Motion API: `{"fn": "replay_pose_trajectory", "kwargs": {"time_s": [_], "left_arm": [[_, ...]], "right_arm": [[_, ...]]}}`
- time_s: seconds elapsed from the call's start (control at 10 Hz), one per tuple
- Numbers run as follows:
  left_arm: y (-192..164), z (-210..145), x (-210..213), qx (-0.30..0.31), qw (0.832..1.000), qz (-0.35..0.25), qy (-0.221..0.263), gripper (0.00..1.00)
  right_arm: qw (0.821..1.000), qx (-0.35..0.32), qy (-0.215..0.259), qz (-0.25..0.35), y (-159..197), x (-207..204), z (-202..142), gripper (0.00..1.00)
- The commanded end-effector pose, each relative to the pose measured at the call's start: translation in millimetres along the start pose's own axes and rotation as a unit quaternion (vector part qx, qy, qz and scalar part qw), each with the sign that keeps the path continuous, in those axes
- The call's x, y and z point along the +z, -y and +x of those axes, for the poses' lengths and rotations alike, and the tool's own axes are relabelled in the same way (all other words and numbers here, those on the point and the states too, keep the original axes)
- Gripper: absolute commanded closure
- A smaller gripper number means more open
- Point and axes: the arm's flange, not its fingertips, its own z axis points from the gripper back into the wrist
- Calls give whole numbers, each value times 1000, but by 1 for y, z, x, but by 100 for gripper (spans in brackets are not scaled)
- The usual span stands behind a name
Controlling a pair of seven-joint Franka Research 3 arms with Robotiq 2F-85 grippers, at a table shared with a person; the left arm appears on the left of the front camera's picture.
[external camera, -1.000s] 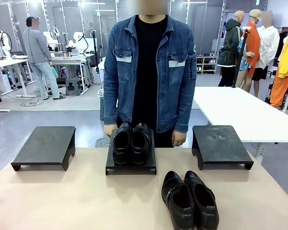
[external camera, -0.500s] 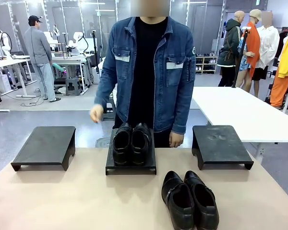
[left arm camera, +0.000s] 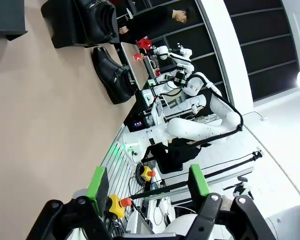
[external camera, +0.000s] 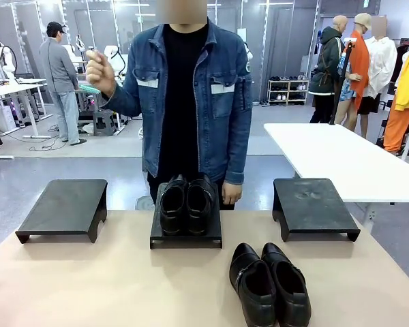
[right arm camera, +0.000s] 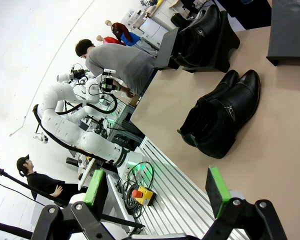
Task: Place the shoes on the stand as instructed by the person.
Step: Pick up another pair of Shoes and place it on the Shoes Stand indicated by the person.
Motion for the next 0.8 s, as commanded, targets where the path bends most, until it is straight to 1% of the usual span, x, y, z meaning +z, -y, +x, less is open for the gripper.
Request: {"fn": "replay_pose_trajectory", "kwargs": {"time_s": [0.0,0.7], "left_arm": [[4,-3,-2,-3,1000,3,-4,18],[4,-3,-2,-3,1000,3,-4,18]], "right_arm": [[1000,10,7,5,0,1,2,0],[1000,10,7,5,0,1,2,0]]}}
